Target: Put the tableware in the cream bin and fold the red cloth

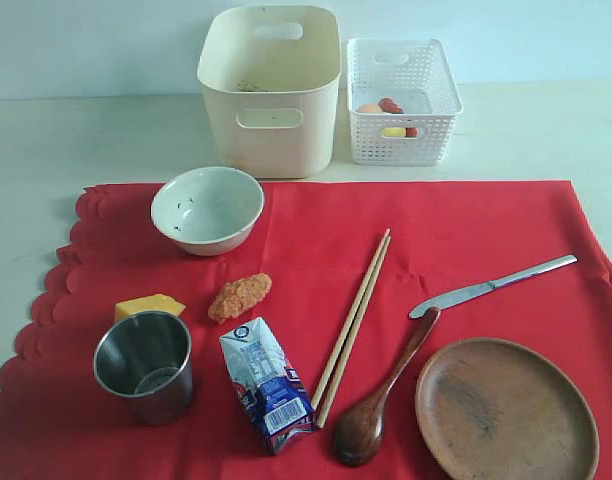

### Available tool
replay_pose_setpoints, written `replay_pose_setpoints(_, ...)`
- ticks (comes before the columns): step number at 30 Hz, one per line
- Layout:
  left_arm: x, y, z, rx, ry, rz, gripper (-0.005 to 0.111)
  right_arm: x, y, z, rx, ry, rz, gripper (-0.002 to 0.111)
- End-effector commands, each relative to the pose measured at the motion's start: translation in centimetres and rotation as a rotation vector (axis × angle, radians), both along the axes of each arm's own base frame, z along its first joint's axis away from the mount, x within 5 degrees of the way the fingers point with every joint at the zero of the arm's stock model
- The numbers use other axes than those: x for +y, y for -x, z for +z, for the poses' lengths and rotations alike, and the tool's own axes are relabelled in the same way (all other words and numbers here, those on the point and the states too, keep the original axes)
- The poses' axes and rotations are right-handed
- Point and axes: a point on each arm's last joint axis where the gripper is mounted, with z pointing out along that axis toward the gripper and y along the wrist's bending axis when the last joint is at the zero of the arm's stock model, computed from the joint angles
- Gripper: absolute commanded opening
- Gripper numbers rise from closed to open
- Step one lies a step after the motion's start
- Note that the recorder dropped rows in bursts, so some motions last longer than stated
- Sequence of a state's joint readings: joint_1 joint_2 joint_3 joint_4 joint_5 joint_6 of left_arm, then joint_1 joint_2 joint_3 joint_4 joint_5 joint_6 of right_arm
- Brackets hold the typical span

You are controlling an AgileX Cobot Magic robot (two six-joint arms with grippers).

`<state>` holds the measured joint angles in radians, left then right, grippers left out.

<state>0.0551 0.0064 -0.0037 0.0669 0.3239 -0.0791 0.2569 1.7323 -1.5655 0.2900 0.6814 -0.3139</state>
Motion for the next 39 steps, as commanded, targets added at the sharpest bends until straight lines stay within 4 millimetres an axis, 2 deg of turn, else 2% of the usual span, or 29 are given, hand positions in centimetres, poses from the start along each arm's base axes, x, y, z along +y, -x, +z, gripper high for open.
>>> replay_pose_setpoints(1, 0.0, 0.0, -0.1, -0.007, 0.006, -0.005, 0.001, 1.8, 2.2, -1.1, 0.04, 0.025, 0.071, 0.0)
replay_pose_setpoints(9, 0.0, 0.0, -0.1, -0.007, 0.006, -0.005, 0.001, 7.6, 6.3, -5.1, 0.116, 0.065, 0.245, 0.0)
replay_pose_setpoints(16, 0.0, 0.0, -0.1, -0.007, 0.006, -0.005, 0.001, 11.2, 9.3, -6.7, 0.124, 0.093, 0.371, 0.0)
replay_pose_setpoints(22, 0.0, 0.0, -0.1, -0.007, 0.006, -0.005, 0.001, 13.6, 10.9, -8.2, 0.146, 0.13, 0.469, 0.0)
replay_pose_setpoints(30, 0.0, 0.0, -0.1, -0.007, 0.006, -0.005, 0.001, 16.6, 11.6, -12.6, 0.213, 0.186, 0.536, 0.0)
replay_pose_setpoints(33, 0.0, 0.0, -0.1, -0.007, 0.006, -0.005, 0.001, 17.3, 11.6, -14.0, 0.216, 0.206, 0.548, 0.005)
replay_pose_setpoints(39, 0.0, 0.0, -0.1, -0.007, 0.006, -0.005, 0.001, 18.1, 11.6, -16.0, 0.22, 0.239, 0.566, 0.027)
